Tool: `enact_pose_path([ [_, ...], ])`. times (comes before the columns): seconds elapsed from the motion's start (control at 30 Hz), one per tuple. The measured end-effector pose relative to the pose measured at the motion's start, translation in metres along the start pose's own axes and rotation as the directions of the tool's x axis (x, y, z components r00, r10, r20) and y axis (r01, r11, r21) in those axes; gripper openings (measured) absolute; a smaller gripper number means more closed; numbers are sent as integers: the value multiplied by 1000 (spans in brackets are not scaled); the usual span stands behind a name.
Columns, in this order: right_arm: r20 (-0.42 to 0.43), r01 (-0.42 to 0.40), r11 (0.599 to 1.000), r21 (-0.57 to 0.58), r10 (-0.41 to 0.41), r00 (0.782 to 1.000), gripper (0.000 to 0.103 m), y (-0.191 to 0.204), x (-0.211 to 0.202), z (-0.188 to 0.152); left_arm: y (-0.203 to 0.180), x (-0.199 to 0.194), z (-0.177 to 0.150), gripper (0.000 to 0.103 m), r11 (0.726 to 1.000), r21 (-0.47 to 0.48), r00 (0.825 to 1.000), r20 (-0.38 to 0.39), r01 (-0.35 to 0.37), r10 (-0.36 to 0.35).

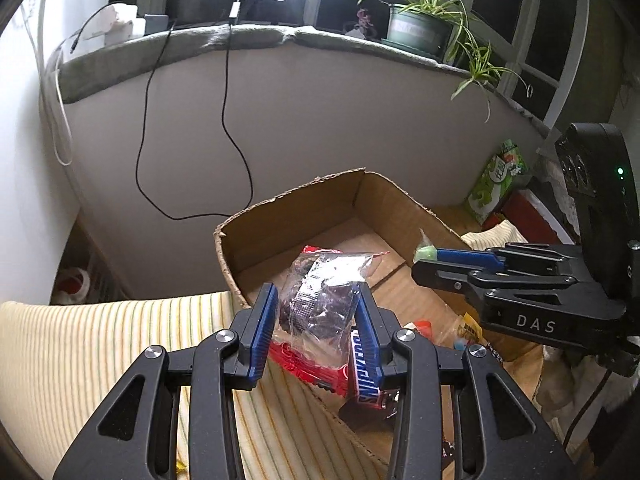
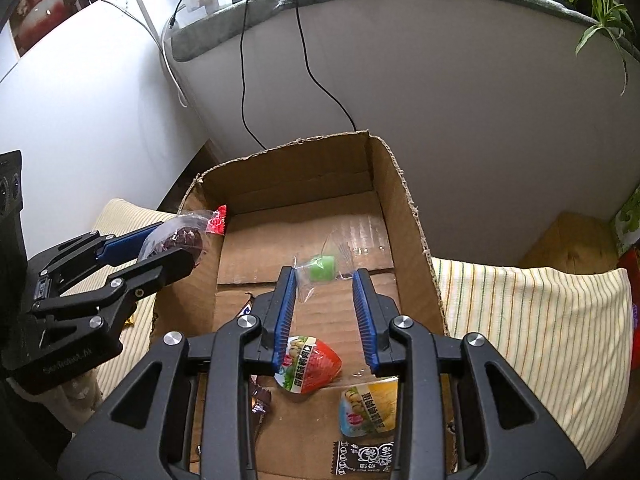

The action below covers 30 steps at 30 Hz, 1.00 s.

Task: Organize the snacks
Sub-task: 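Carry both items over the box and open both tools to drop them, then move both tools to the bagged bread loaf on the bed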

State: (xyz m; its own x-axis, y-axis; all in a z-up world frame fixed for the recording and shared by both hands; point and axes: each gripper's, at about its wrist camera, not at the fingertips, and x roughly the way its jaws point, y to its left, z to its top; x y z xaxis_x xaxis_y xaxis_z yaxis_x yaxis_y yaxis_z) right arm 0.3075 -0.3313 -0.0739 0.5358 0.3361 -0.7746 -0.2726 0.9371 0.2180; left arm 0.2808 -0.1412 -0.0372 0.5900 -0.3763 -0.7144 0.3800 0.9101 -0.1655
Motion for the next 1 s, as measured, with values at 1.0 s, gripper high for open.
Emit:
enact_pose_path([
  [1.0, 44, 17, 1000, 14, -17, 999, 71, 1, -30, -7, -5, -25, 0, 45, 1000, 14, 999, 25, -24, 24],
])
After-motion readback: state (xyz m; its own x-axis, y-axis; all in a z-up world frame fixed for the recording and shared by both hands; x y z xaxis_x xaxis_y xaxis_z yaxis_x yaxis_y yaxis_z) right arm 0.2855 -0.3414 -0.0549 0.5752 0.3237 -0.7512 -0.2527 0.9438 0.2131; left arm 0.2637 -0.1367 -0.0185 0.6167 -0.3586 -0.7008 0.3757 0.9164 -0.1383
